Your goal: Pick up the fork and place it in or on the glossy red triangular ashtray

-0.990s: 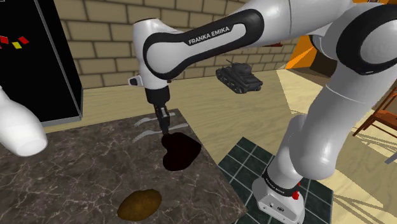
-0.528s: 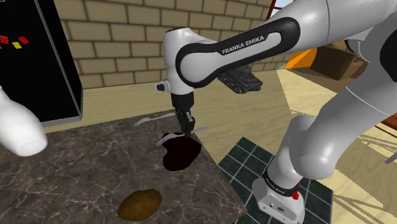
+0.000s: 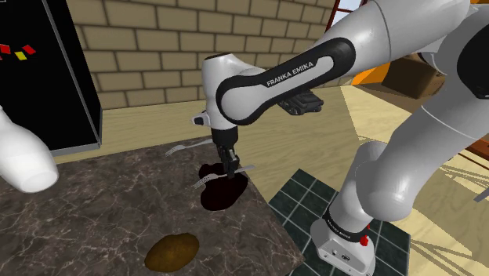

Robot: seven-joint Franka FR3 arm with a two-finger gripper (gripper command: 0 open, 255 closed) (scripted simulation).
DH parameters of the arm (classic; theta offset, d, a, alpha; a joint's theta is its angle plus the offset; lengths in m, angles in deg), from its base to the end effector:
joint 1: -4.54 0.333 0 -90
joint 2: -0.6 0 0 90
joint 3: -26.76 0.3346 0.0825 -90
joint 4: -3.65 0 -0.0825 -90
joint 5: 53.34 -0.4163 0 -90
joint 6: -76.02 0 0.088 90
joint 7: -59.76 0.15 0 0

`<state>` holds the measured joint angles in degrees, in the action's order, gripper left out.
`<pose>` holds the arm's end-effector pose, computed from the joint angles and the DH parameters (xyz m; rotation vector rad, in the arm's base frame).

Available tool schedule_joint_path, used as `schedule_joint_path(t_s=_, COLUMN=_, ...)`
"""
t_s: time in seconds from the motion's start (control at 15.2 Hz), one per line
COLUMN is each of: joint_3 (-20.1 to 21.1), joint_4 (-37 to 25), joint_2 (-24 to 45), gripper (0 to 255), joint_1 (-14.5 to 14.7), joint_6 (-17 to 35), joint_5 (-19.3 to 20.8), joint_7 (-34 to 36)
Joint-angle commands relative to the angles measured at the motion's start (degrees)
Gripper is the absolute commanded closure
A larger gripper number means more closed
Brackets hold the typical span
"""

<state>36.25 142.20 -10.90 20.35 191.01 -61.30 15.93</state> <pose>0.4030 0.2038 0.3264 -2.5423 -1.6074 0.2940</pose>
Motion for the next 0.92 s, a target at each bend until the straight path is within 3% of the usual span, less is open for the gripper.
schedule_joint_path(t_s=0.0, joint_3=0.1, joint_4=0.7, joint_2=0.9, gripper=255, joint_1=0.0, joint_6=1.6, joint_5=0.0, joint_7=-0.1)
schedule_joint_path(t_s=0.46, joint_3=0.1, joint_4=0.7, joint_2=0.9, gripper=255, joint_1=0.0, joint_6=1.6, joint_5=0.0, joint_7=-0.1)
schedule_joint_path(t_s=0.53, joint_3=0.1, joint_4=0.7, joint_2=0.9, gripper=0, joint_1=0.0, joint_6=1.6, joint_5=0.0, joint_7=-0.1)
schedule_joint_path(t_s=0.86, joint_3=0.1, joint_4=0.7, joint_2=0.9, gripper=0, joint_1=0.0, joint_6=1.6, joint_5=0.0, joint_7=-0.1)
